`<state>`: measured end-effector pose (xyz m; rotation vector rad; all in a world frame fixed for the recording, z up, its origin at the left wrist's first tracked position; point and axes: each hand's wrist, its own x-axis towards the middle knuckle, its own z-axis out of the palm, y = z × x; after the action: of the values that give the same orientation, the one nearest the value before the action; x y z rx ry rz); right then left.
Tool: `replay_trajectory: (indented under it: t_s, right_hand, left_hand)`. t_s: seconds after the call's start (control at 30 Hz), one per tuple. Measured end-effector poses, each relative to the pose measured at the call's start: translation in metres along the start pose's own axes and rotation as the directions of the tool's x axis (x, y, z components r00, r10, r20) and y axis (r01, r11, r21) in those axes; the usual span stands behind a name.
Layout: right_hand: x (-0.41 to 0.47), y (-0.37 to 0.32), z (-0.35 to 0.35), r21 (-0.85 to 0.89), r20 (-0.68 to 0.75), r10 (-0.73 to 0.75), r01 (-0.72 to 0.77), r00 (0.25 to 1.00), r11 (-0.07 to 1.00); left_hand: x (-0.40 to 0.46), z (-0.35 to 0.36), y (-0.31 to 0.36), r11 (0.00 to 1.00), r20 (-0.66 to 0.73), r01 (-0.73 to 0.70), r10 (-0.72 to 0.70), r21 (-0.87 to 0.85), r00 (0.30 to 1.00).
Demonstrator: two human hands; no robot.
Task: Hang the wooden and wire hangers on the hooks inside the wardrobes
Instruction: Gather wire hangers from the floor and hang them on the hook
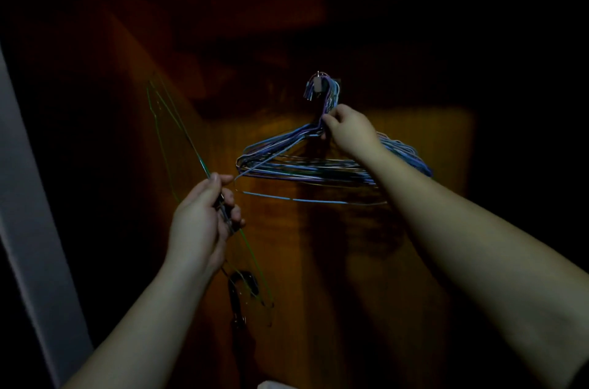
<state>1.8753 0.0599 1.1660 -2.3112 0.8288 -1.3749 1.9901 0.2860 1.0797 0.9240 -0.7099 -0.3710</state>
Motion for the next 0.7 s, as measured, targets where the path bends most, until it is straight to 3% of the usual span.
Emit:
replay_trajectory:
  t_s: [0.23, 0.4, 0.7]
  right_hand:
    - [-0.006, 0.008, 0.010, -0.082, -0.089, -0.052, 0.044, 0.995, 0.996]
    - [0.000, 0.006, 0.009, -0.306, -0.133, -0.096, 0.052, 0.986, 0.951]
    - [0.013, 0.005, 0.002, -0.428, -0.085, -0.031, -0.008, 0.996, 0.904]
  left_hand:
    - [-0.004, -0.003, -0.006, 1.000, 0.006, 0.012, -0.012, 0.006, 1.000]
    - [-0.004, -0.001, -0.008, 1.000, 0.012, 0.018, -0.018, -0.005, 1.000]
    - [-0.007, -0.004, -0.008, 0.999, 0.013, 0.040, -0.040, -0.011, 0.999]
